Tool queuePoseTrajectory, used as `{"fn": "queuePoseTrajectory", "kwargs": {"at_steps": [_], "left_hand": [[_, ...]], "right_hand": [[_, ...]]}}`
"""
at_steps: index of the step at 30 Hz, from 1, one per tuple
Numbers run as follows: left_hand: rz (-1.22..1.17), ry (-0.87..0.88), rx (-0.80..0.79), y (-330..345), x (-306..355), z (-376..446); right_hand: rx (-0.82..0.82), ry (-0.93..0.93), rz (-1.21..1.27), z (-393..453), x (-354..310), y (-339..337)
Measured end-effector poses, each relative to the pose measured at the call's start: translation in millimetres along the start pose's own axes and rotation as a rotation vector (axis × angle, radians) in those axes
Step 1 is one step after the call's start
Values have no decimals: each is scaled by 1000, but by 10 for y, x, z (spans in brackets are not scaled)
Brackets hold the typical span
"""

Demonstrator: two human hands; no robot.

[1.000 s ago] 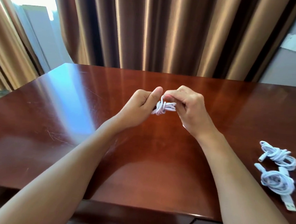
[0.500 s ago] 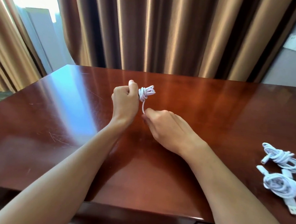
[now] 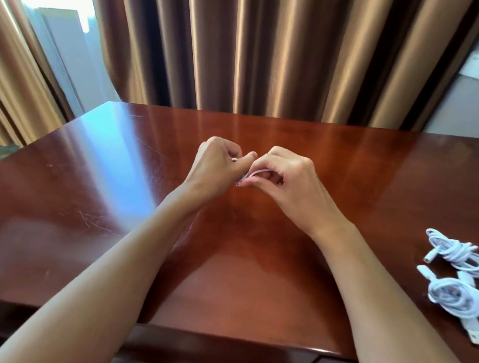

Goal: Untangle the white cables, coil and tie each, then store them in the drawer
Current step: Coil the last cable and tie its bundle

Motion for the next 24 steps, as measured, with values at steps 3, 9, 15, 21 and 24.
{"fn": "queuePoseTrajectory", "kwargs": {"at_steps": [3,9,15,21,24], "left_hand": [[-58,-10,-123,111,-27,-30],[-63,-1,-196,198,-58,-47],[-73,6,-280,317,29,-105],[-57,31,-338,382,52,-136],[-96,33,-365,438,65,-169]], "right_hand": [[-32,92,148,26,97,-3],[-96,326,481,56,322,33],[-248,761,1060,-56,539,190],[-74,917,1417,-58,677,155],[42,927,1414,-74,771,118]]}}
Point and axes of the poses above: each hand's wrist, its own z-axis towards the middle knuckle, its own y-axis out of the palm, x = y × z, the point moved 9 cm from there along z, towards the middle knuckle, and after that the axes turned 13 degrees about y, right-handed, at the moved point
